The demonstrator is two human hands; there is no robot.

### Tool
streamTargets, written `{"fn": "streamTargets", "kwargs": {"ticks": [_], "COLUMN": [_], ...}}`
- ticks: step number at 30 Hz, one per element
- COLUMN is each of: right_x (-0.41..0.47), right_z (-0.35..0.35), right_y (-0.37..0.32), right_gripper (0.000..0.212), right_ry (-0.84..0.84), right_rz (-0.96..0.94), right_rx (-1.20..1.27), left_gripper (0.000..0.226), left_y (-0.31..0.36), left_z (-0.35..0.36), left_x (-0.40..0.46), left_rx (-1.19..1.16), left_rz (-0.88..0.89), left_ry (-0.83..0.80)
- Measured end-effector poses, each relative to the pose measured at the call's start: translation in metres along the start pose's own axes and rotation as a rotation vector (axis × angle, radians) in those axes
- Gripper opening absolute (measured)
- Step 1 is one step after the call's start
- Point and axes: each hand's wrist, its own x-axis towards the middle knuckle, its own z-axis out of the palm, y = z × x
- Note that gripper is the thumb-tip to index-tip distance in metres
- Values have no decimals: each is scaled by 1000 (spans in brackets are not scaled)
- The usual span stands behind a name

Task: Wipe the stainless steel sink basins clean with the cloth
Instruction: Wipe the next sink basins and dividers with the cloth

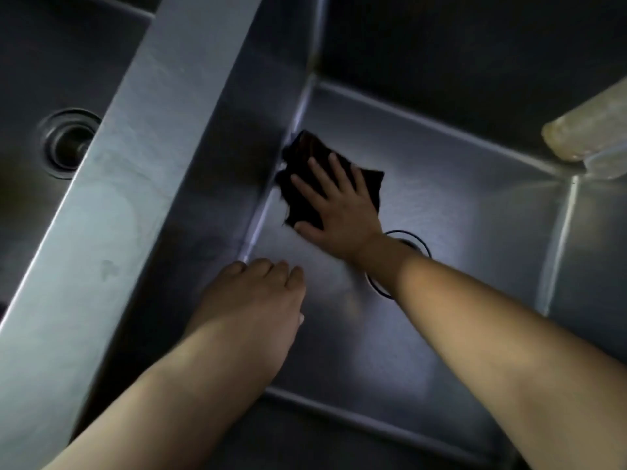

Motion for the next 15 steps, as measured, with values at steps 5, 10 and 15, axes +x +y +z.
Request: {"fn": "streamTargets", "kwargs": {"ticks": [5,10,15], "right_x": [34,42,24], "right_z": [-11,-17,-12], "right_y": [62,72,9], "right_gripper": [70,68,71], "right_ry": [-2,-42,-63], "right_rz": [240,386,311], "right_rx": [-43,-61,6], "left_gripper": [47,44,38], "left_y": [-2,-2,-6], "left_z": [5,6,8], "left_x": [-1,1,-3], "left_rx": [44,0,-12], "left_rz": [20,32,-10], "left_ry": [11,6,131]}}
